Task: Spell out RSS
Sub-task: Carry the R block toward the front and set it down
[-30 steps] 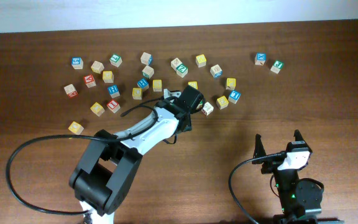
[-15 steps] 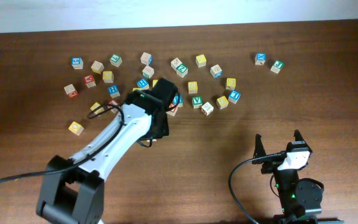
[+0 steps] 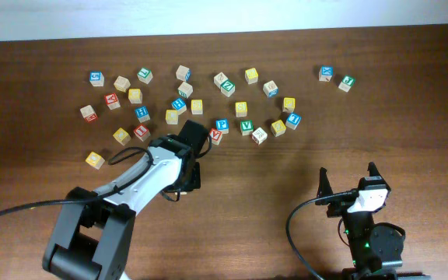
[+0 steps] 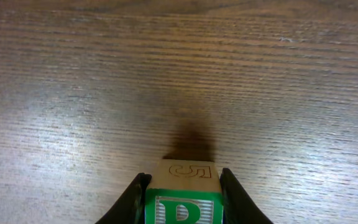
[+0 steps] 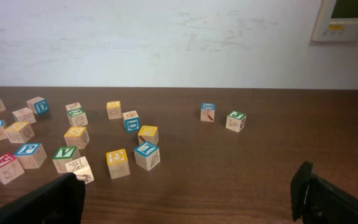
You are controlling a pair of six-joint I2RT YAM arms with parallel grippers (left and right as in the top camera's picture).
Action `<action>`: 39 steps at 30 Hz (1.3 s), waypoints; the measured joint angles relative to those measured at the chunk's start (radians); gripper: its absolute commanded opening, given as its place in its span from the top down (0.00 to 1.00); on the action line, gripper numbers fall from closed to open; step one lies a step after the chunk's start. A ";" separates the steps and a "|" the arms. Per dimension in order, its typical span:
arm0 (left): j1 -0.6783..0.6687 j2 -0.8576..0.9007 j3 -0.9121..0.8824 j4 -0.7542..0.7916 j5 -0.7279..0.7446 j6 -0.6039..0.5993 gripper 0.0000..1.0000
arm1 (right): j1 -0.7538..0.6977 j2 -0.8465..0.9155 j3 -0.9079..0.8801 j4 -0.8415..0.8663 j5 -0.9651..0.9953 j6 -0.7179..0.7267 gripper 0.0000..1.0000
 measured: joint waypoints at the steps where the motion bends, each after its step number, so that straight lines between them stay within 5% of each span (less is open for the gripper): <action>1: 0.003 0.000 -0.003 0.006 0.000 0.016 0.77 | 0.000 0.000 0.000 0.000 0.000 0.001 0.02; 10: 0.003 0.000 -0.005 0.038 0.000 0.046 0.61 | 0.000 0.000 0.000 0.000 0.000 0.000 0.02; 14: 0.003 0.000 -0.005 0.037 0.000 0.051 0.80 | 0.000 0.000 0.000 0.000 0.000 0.000 0.02; 18: 0.003 0.000 -0.005 0.029 0.000 0.052 0.80 | 0.000 0.000 0.000 0.000 0.000 0.000 0.02; 24: 0.004 0.000 -0.005 0.020 0.000 0.026 0.71 | 0.000 0.000 0.000 0.000 0.000 0.001 0.02; 25: 0.004 0.000 -0.005 0.019 0.000 0.025 0.60 | 0.000 0.000 0.000 0.000 0.000 0.000 0.02; 28: 0.005 0.000 -0.005 0.015 0.001 0.019 0.55 | 0.000 0.000 0.000 0.000 0.000 0.000 0.02; 30: 0.005 0.000 -0.005 0.015 0.000 0.019 0.67 | 0.000 0.000 0.000 0.000 0.000 0.000 0.02; 31: 0.005 0.000 -0.005 0.015 0.001 0.018 0.82 | 0.000 0.000 0.000 0.000 0.000 0.000 0.02; 32: 0.005 0.000 -0.005 0.015 0.000 0.021 0.83 | 0.000 0.000 0.000 0.000 0.000 0.000 0.02; 39: 0.005 0.000 -0.005 0.015 0.000 -0.011 0.64 | 0.000 0.000 0.000 0.000 0.000 0.001 0.02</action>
